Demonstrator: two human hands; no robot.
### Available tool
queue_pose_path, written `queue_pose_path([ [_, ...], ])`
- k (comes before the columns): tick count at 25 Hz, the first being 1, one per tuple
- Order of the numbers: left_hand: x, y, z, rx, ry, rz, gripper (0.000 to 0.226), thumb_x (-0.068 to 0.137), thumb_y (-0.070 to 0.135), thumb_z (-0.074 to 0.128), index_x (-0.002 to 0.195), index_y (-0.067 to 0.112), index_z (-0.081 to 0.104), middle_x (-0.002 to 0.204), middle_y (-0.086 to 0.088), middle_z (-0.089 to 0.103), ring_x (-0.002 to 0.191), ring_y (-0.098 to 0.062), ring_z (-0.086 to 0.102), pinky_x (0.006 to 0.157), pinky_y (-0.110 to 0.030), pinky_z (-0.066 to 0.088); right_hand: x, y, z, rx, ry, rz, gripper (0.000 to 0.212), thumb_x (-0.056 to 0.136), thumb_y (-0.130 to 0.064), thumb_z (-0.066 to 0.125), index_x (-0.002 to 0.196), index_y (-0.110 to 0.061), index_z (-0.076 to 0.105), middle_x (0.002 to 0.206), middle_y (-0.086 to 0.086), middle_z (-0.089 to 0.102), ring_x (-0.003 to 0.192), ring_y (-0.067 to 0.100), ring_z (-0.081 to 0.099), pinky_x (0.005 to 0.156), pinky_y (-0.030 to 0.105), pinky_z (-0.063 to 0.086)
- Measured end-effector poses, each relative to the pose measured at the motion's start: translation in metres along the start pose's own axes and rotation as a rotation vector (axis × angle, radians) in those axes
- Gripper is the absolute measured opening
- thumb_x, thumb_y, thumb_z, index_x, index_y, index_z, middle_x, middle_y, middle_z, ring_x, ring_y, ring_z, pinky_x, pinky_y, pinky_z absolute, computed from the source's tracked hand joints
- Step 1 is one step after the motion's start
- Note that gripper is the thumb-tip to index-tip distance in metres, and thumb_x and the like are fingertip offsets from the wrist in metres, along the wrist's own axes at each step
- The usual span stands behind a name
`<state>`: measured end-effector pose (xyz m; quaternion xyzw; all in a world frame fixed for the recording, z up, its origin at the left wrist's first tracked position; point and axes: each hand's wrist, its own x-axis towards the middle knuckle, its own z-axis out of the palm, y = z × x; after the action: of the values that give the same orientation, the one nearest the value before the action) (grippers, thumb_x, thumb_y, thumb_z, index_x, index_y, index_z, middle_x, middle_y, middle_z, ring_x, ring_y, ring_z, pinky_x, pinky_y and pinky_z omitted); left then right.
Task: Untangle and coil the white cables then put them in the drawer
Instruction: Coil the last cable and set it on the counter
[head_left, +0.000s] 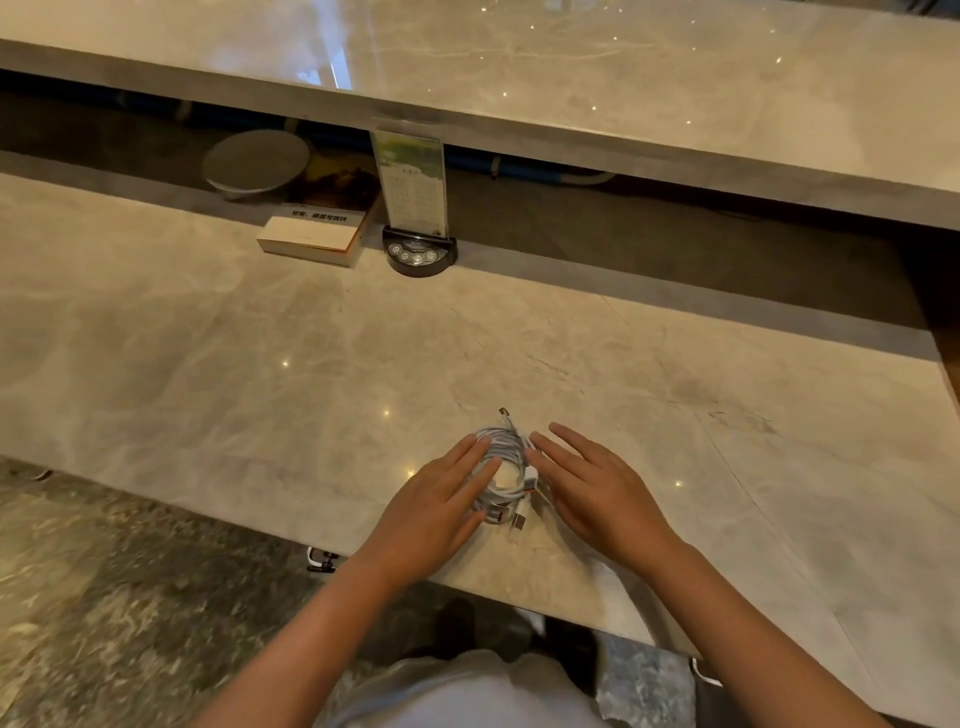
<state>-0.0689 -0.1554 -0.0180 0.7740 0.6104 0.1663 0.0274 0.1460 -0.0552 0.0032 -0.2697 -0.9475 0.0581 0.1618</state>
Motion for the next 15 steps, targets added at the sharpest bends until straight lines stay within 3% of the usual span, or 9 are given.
queue_pose_path([
  [4, 0.001, -0.002, -0.006, 0.049, -0.040, 0.008, 0.054, 0.096, 0.045, 0.028, 0.142, 0.018, 0.032, 0.151, -0.009, 0.033, 0.139, -0.020, 0.024, 0.106, -0.041, 0.034, 0.004, 0.003, -0.008, -0.051, -0.065, -0.049, 0.043, 0.089, -0.026, 0.038, 0.126, -0.014, 0.056, 0.134, 0.004, 0.056, 0.125, 0.027, 0.050, 0.090, 0.038, 0.049],
  [10, 0.018, 0.008, -0.030, 0.078, -0.052, 0.030, 0.051, 0.090, 0.040, 0.039, 0.131, 0.011, 0.051, 0.134, -0.012, 0.055, 0.125, -0.026, 0.051, 0.100, -0.042, 0.042, 0.009, 0.000, -0.019, -0.092, -0.123, -0.052, 0.041, 0.091, -0.029, 0.038, 0.124, -0.014, 0.058, 0.131, 0.009, 0.057, 0.121, 0.030, 0.053, 0.094, 0.043, 0.046],
  [12, 0.029, 0.013, -0.040, 0.070, -0.042, 0.027, 0.050, 0.090, 0.040, 0.038, 0.128, 0.011, 0.053, 0.130, -0.011, 0.059, 0.120, -0.027, 0.055, 0.097, -0.043, 0.044, 0.006, -0.002, -0.029, -0.135, -0.119, -0.030, 0.039, 0.089, -0.029, 0.044, 0.120, -0.014, 0.060, 0.129, 0.011, 0.059, 0.119, 0.031, 0.055, 0.095, 0.044, 0.044],
  [15, 0.052, 0.037, -0.054, 0.058, -0.026, 0.058, 0.049, 0.089, 0.041, 0.038, 0.122, 0.012, 0.058, 0.118, -0.010, 0.066, 0.107, -0.026, 0.063, 0.090, -0.039, 0.049, -0.004, -0.004, -0.055, -0.219, -0.097, 0.134, 0.034, 0.075, -0.026, 0.069, 0.107, -0.015, 0.068, 0.116, 0.010, 0.067, 0.109, 0.030, 0.061, 0.093, 0.047, 0.045],
])
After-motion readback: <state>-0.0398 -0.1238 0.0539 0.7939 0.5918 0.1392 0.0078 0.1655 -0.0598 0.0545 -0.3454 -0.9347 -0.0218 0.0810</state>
